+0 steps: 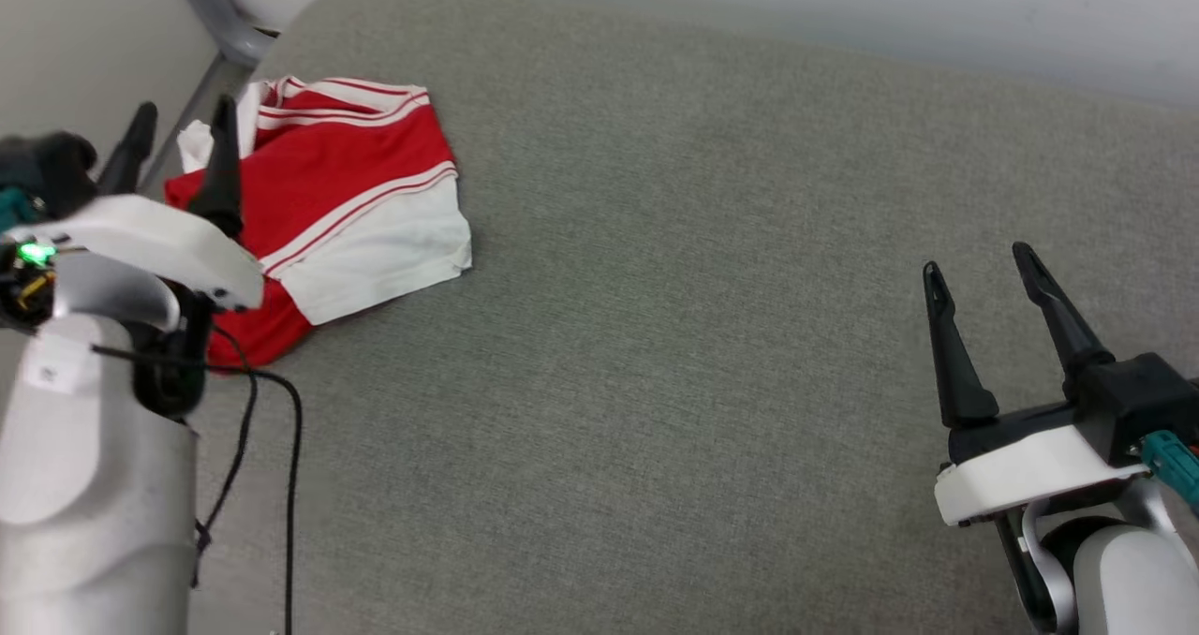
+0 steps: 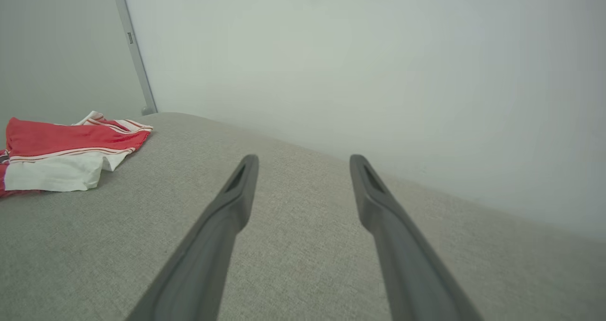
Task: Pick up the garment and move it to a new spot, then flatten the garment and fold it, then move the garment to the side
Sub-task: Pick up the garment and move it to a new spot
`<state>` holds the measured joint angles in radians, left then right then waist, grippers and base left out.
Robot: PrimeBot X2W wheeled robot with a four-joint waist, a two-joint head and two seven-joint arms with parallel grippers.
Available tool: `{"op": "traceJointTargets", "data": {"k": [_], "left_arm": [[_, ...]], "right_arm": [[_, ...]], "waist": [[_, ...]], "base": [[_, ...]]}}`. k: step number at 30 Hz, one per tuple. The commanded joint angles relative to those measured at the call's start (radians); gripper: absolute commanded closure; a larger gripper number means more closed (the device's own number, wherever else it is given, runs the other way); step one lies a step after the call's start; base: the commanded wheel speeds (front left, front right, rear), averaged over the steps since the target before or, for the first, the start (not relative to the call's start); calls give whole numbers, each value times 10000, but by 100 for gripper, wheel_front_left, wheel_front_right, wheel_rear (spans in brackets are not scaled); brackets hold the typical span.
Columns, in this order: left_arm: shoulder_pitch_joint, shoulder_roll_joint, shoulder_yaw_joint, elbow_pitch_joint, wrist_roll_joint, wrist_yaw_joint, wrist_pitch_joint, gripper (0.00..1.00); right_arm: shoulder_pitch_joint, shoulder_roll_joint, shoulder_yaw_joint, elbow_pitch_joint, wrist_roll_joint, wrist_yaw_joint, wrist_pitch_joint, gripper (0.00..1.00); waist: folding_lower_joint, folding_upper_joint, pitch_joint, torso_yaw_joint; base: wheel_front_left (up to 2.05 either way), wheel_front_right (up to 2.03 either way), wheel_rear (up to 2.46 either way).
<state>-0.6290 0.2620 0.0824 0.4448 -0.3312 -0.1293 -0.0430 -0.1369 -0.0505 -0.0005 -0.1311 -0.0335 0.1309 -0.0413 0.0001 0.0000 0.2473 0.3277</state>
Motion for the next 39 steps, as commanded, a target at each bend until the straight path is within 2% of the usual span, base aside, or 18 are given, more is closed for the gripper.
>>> {"op": "traceJointTargets", "data": {"k": [1, 7, 14, 20, 27, 28, 29, 30, 34, 39], "left_arm": [[-184, 73, -27, 59, -192, -9, 175, 0], [-1457, 1560, -889, 688, -1696, -8, 2640, 0], [-2193, 2907, -1616, 1715, -3477, -9, 5520, 0], [-2115, 3268, -1778, 2656, -4435, -10, 6936, 0], [-1700, 3031, -2307, 3825, -4677, -7, 8048, 0], [-1648, 2961, -2364, 3973, -4707, -3, 8126, 33], [-1627, 2885, -2415, 4074, -4742, -3, 8163, 78], [-1629, 2823, -2456, 4129, -4762, -4, 8118, 100], [-1638, 2781, -2721, 4052, -4564, -14, 7553, 100], [-1913, 3105, -2845, 3972, -4251, -12, 6369, 100]], "right_arm": [[-193, 1, 14, -58, -18, -3, 26, 0], [-615, 1, 45, -339, -142, -3, 55, 0], [-1150, 1, 198, -449, -212, -3, 24, 0], [-1514, 1, 345, -369, -191, -5, -42, 0], [-1682, 1, 295, -348, -132, -3, -24, 0], [-1692, 3, 289, -355, -135, -3, -7, 0], [-1695, 3, 285, -361, -134, -3, 9, 0], [-1698, 1, 278, -371, -136, -3, 26, 0], [-1690, 1, 253, -362, -109, -3, 54, 0], [-1506, 1, 197, -218, -11, -3, 66, 0]], "waist": [[-1, 0, 486, -445], [-1, 0, 1304, -918], [-1, 0, 2205, -1345], [-1, 0, 2715, -1646], [-1, 0, 2939, -1783], [-1, 0, 2948, -1781], [-1, 0, 2949, -1783], [-1, 0, 2941, -1777], [-1, 0, 2795, -1761], [-1, 0, 2389, -1692]], "base": [[0, 0, 0], [0, 0, 0], [0, 0, 0], [0, 0, 0], [0, 0, 0], [0, 0, 0], [0, 0, 0], [0, 0, 0], [0, 0, 0], [0, 0, 0]]}}
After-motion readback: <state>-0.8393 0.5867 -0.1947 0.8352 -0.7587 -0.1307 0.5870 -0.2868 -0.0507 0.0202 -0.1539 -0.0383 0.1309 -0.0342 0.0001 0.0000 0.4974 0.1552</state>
